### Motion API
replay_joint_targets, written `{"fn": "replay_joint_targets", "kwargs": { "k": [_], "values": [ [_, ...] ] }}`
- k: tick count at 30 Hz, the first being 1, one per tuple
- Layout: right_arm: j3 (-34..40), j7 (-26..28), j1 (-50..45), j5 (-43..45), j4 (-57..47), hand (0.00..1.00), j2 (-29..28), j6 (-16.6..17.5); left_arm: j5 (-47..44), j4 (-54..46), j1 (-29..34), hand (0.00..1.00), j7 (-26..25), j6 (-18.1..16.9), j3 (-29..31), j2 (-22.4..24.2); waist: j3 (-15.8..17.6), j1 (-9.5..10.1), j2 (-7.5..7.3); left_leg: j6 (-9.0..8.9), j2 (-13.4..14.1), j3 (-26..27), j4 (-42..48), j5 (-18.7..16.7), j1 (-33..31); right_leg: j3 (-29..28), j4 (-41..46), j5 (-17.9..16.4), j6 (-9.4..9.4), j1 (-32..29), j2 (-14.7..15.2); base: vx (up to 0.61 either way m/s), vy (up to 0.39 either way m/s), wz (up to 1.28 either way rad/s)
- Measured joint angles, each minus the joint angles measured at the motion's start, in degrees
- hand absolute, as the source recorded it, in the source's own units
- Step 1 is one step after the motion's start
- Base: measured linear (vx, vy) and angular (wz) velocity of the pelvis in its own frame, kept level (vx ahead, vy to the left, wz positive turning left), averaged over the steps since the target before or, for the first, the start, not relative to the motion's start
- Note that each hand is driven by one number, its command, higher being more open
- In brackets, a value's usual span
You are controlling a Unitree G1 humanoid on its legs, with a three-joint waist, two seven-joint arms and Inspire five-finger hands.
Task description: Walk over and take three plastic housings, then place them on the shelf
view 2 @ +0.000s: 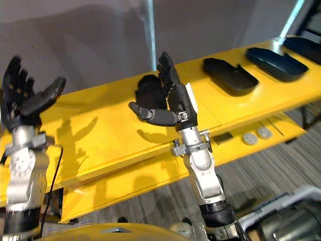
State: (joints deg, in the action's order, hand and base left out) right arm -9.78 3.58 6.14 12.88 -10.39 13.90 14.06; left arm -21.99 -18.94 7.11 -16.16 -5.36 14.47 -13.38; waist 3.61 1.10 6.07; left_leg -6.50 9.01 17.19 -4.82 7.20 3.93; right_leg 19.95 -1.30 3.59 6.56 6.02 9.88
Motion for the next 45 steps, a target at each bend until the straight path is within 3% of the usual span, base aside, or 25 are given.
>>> {"fn": "replay_joint_targets", "kwargs": {
  "k": [7, 11, 15, 19, 28, 33, 45],
  "values": [
    [-7.4, 1.02, 8.33, 1.44, 14.47, 1.0, -0.9, -10.0, 0.0, -2.14, 10.22, 1.0, 10.19, -0.4, -1.82, 4.6, -0.78, 5.98, -1.28, 0.48, -0.42, -5.14, -0.02, 1.33, -2.66, 5.22, 0.17, -0.83, -0.59, 1.11, 0.15, -0.04, -0.009, 0.38],
    [-10.11, -0.58, 9.37, 1.65, 17.09, 1.0, -3.63, -12.81, -0.48, -3.08, 13.5, 1.0, 13.29, -1.38, -3.27, 6.91, -0.8, 6.93, -1.31, 0.47, -0.49, -6.43, -0.04, 1.93, -3.57, 6.62, 0.26, -0.98, -0.39, 1.18, 0.13, -0.02, -0.005, 0.18],
    [-10.47, -6.12, 11.1, 1.53, 19.5, 1.0, -5.39, -14.72, -4.92, -3.08, 14.79, 1.0, 16.74, -1.46, -5.68, 8.82, -0.8, 7.96, -1.3, 0.48, -0.44, -6.76, -0.1, 2.04, -3.61, 7.09, 0.28, -1.02, -0.36, 1.18, 0.05, -0.01, -0.005, 0.04],
    [-10.31, -14.87, 11.74, 0.81, 23.23, 1.0, -7.79, -14.99, -5.56, -3.08, 15.95, 1.0, 18.94, -1.52, -9.44, 9.05, -0.79, 7.98, -1.29, 0.51, -0.43, -6.83, -0.21, 2.07, -4.04, 7.22, 0.24, -1.02, -0.37, 1.04, 0.03, 0.0, 0.0, 0.0],
    [-10.07, -24.4, 10.54, -3.17, 26.1, 1.0, -8.18, -17.07, -9.07, -3.03, 15.95, 1.0, 20.49, -1.7, -10.64, 9.04, -0.77, 7.73, -1.26, 0.44, -0.42, -6.37, -0.19, 2.38, -4.6, 6.75, 0.28, -1.0, -0.73, 0.15, 0.04, 0.01, -0.007, -0.02],
    [-9.83, -24.41, 10.0, -3.48, 26.06, 1.0, -8.97, -16.73, -9.36, -3.01, 15.95, 1.0, 20.52, -1.76, -11.25, 9.05, -0.76, 6.41, -1.27, 0.4, -0.37, -6.05, -0.23, 2.27, -4.42, 6.5, 0.35, -1.16, -0.67, 0.09, 0.06, 0.0, -0.004, -0.02],
    [-9.65, -24.83, 6.09, -5.84, 25.23, 1.0, -11.91, -13.09, -12.22, -2.95, 15.94, 1.0, 24.67, -2.0, -14.12, 9.0, -0.6, 5.25, -1.61, 0.2, -0.31, -3.64, -0.24, 1.34, -3.49, 4.51, 0.29, -1.3, -0.37, -0.82, 0.31, 0.01, -0.007, -0.1]
  ]
}}
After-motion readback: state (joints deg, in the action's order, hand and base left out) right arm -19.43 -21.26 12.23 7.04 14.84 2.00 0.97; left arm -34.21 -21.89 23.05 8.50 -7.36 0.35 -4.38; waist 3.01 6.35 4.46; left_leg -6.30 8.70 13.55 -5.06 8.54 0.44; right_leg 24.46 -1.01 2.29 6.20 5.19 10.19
